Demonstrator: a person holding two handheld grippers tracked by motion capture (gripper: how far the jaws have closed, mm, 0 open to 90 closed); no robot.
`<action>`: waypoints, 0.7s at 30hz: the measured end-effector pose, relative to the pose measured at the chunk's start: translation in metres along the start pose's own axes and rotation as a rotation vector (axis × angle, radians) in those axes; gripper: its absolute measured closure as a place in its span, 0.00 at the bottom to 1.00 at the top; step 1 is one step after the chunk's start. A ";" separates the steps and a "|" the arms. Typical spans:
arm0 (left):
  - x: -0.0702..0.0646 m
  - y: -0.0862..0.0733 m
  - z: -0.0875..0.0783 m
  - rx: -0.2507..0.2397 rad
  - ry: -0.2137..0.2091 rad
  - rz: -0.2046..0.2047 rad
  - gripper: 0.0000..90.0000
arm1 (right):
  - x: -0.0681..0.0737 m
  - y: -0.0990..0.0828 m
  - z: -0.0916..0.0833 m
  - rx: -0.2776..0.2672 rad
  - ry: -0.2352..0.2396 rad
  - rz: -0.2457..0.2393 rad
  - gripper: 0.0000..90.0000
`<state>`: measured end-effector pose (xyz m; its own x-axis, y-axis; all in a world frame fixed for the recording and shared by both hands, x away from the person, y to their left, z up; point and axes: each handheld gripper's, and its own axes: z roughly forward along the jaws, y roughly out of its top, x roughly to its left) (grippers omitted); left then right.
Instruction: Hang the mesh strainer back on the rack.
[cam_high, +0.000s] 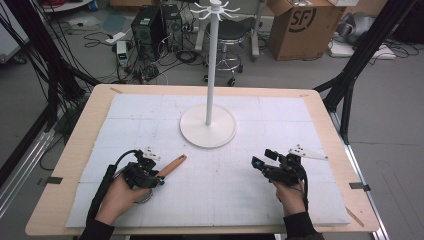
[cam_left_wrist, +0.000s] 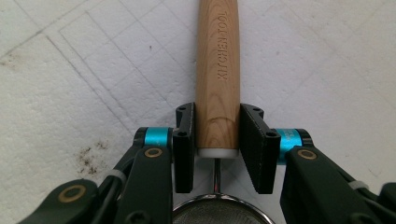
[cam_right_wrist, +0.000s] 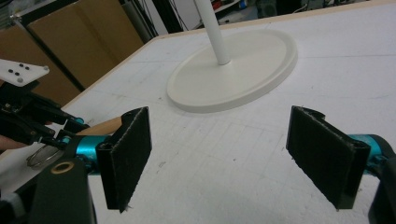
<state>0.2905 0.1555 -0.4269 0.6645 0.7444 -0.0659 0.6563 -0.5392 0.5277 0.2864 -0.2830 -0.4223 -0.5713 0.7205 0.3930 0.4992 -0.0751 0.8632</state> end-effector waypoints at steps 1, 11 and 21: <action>0.000 0.000 0.000 0.003 0.001 0.001 0.75 | 0.000 0.000 0.000 -0.001 -0.001 0.000 0.24; -0.003 0.006 0.001 0.048 0.018 0.037 0.77 | 0.000 0.000 -0.001 -0.018 0.003 0.003 0.25; -0.011 0.010 0.003 0.069 0.071 0.060 0.77 | 0.001 0.000 -0.002 -0.024 0.001 0.000 0.25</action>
<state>0.2908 0.1411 -0.4237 0.6781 0.7345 0.0260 0.6406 -0.6080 0.4690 0.2848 -0.2838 -0.4211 -0.5724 0.7195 0.3933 0.4833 -0.0914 0.8707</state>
